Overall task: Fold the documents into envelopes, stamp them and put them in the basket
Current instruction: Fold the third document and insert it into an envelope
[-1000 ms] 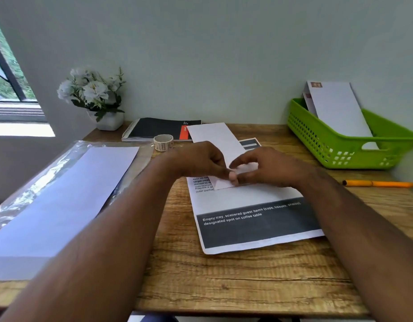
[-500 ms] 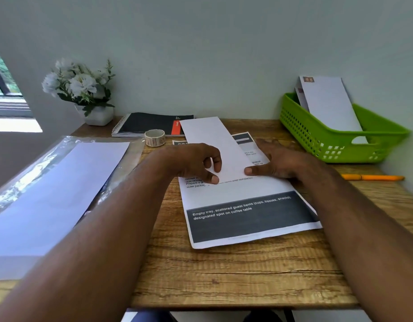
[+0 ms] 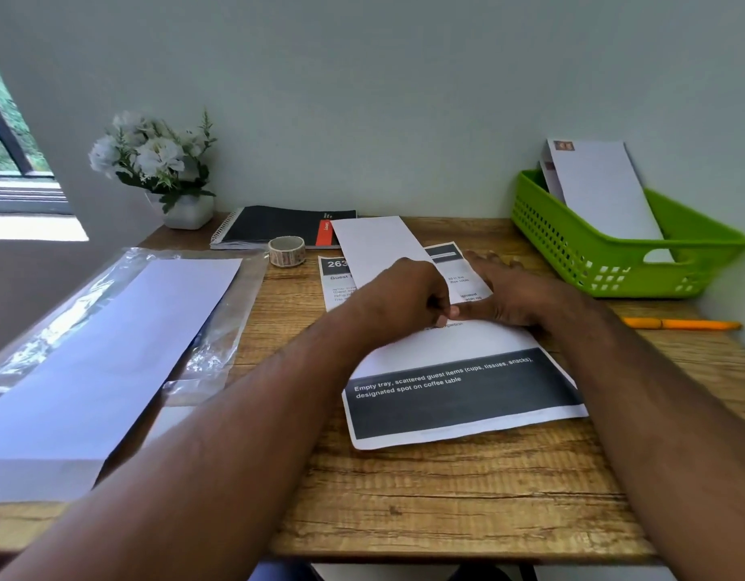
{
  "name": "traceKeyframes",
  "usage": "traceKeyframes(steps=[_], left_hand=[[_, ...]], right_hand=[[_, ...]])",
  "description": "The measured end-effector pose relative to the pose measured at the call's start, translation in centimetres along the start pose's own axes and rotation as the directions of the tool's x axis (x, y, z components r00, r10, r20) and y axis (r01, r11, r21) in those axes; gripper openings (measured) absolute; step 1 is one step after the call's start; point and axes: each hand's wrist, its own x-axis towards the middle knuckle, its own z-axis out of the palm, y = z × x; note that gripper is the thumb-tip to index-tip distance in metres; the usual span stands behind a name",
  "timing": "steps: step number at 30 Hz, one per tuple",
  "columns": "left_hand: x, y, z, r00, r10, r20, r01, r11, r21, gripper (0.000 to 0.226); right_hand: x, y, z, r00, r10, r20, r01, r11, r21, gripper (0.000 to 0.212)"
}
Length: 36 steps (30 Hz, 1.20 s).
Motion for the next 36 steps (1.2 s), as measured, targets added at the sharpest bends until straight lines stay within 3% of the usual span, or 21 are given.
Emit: traceKeyframes(steps=[9, 17, 19, 22, 24, 28, 32, 36], left_hand=[[-0.4, 0.3, -1.4, 0.996, -0.072, 0.046, 0.064, 0.988, 0.143, 0.008], [-1.8, -0.8, -3.5, 0.965, -0.227, 0.132, 0.199, 0.96, 0.195, 0.016], [-1.5, -0.5, -3.4, 0.958, -0.247, 0.145, 0.214, 0.954, 0.208, 0.018], [-1.4, -0.3, -3.4, 0.953, -0.258, 0.159, 0.223, 0.952, 0.207, 0.019], [-1.4, -0.4, -3.5, 0.952, -0.255, 0.167, 0.22, 0.954, 0.202, 0.017], [-1.3, -0.9, -3.7, 0.935, -0.286, 0.211, 0.254, 0.953, 0.168, 0.019], [-1.7, -1.3, -3.9, 0.942, -0.285, 0.18, 0.257, 0.953, 0.163, 0.021], [-2.1, -1.3, -3.0, 0.991, -0.114, 0.064, 0.098, 0.972, 0.213, 0.027]], right_hand=[[1.5, 1.2, 0.6, 0.999, 0.031, 0.025, -0.031, 0.999, 0.02, 0.108], [1.7, 1.8, 0.7, 1.0, -0.001, 0.024, -0.001, 0.994, 0.106, 0.115], [2.0, 1.8, 0.6, 0.997, -0.062, -0.054, 0.066, 0.995, 0.076, 0.12], [1.8, -0.1, 0.8, 0.939, -0.246, -0.239, 0.217, 0.966, -0.144, 0.11], [1.5, -1.8, 1.4, 0.944, -0.276, -0.182, 0.251, 0.957, -0.148, 0.106], [1.6, 0.2, 1.3, 0.998, -0.054, -0.034, 0.054, 0.999, 0.004, 0.115], [0.9, 1.9, -0.1, 0.999, -0.022, 0.026, 0.02, 0.997, 0.079, 0.108], [1.0, 1.6, -0.1, 0.999, -0.006, 0.053, 0.002, 0.997, 0.08, 0.107]])
